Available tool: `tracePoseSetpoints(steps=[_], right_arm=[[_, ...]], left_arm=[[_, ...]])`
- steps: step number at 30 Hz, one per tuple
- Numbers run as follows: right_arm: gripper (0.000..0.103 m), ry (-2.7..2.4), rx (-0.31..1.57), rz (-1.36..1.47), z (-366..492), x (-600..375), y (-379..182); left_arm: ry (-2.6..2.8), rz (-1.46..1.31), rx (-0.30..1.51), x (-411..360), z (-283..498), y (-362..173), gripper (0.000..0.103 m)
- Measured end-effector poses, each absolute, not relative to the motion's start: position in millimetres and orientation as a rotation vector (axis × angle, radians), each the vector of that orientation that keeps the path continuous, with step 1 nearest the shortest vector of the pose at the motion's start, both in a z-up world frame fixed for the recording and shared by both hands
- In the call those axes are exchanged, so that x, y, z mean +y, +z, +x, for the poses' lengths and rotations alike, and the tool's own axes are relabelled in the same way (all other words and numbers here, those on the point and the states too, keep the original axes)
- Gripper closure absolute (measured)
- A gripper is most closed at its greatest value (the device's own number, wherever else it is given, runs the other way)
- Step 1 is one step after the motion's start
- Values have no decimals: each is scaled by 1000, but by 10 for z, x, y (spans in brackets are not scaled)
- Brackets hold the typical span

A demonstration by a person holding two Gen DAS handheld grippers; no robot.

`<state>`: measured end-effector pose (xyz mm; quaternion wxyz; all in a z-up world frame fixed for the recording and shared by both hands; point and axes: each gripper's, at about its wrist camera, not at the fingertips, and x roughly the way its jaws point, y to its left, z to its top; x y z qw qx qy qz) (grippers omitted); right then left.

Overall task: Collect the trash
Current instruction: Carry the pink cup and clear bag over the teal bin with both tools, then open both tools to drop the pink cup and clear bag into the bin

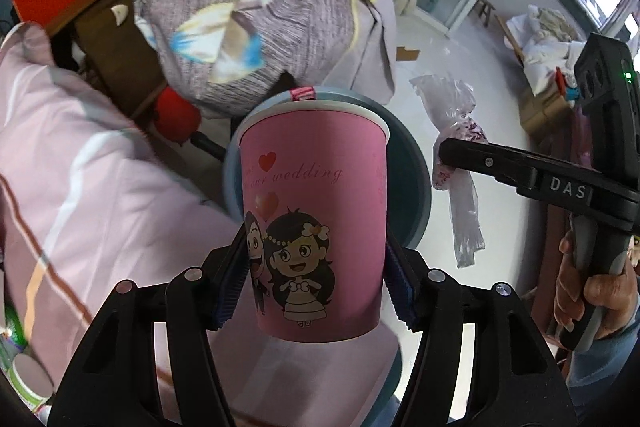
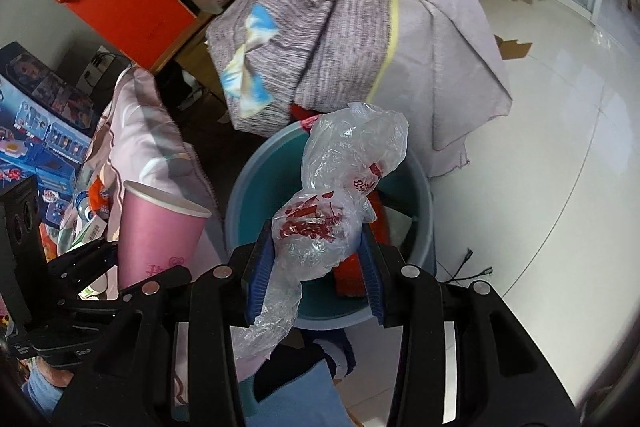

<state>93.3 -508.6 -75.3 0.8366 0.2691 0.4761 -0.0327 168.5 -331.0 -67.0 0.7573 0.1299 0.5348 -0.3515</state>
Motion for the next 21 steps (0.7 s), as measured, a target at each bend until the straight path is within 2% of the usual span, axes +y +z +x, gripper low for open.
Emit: tracePoseSetpoints(steps=[5, 7, 21], right_arm=[[64, -86, 1017, 587, 897, -5185, -828], [64, -88, 1024, 592, 905, -5191, -857], [60, -49, 1070, 554, 1088, -4947, -942]], left_arm=[[-754, 292, 1156, -3389, 1674, -679, 18], [-747, 294, 1149, -3372, 1674, -674, 15], [-691, 218, 1180, -3076, 1731, -697, 10]])
